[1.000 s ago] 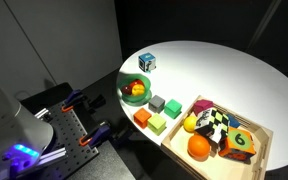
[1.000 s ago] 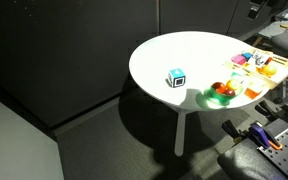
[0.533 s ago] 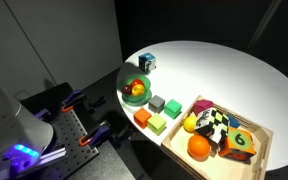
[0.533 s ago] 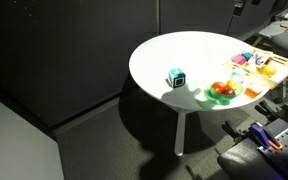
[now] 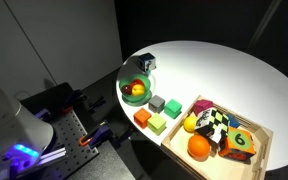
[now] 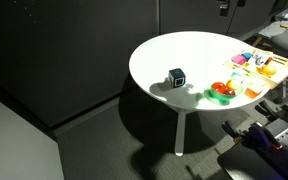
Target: Put the blue dice on the tray
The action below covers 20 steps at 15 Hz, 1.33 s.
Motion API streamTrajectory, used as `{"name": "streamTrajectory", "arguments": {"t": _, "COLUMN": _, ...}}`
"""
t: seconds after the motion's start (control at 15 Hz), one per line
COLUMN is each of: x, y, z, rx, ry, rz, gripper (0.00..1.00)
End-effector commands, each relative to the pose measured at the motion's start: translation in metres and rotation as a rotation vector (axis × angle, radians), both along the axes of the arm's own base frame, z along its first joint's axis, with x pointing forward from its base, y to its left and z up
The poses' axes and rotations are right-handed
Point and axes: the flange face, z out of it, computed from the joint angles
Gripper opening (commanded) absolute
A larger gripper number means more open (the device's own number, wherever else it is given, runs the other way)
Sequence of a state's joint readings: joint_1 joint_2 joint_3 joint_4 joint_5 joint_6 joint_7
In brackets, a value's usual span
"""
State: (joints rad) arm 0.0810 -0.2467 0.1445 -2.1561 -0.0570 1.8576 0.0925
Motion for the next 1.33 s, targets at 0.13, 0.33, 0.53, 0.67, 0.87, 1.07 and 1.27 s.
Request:
{"name": "streamTrajectory", "arguments": {"t": 0.13, "x": 0.030, "y": 0.006, "z": -0.006, "rx": 0.025, "ry": 0.059, "rz": 0.014, "gripper": 1.00}}
{"name": "streamTrajectory", "arguments": {"t": 0.33, "x": 0.042, "y": 0.006, "z": -0.019, "rx": 0.032, "ry": 0.067, "rz": 0.028, "gripper": 1.00}}
{"name": "streamTrajectory", "arguments": {"t": 0.53, "x": 0.049, "y": 0.005, "z": -0.028, "rx": 0.042, "ry": 0.058, "rz": 0.036, "gripper": 1.00}}
{"name": "streamTrajectory", "arguments": {"t": 0.67, "x": 0.053, "y": 0.005, "z": -0.031, "rx": 0.048, "ry": 0.051, "rz": 0.030, "gripper": 1.00}}
{"name": "streamTrajectory", "arguments": {"t": 0.87, "x": 0.048, "y": 0.005, "z": -0.038, "rx": 0.026, "ry": 0.053, "rz": 0.018, "gripper": 1.00}}
{"name": "streamTrajectory", "arguments": {"t": 1.07, "x": 0.048, "y": 0.004, "z": -0.038, "rx": 0.027, "ry": 0.050, "rz": 0.017, "gripper": 1.00}}
{"name": "streamTrajectory", "arguments": {"t": 1.27, "x": 0.049, "y": 0.004, "z": -0.037, "rx": 0.027, "ry": 0.049, "rz": 0.017, "gripper": 1.00}}
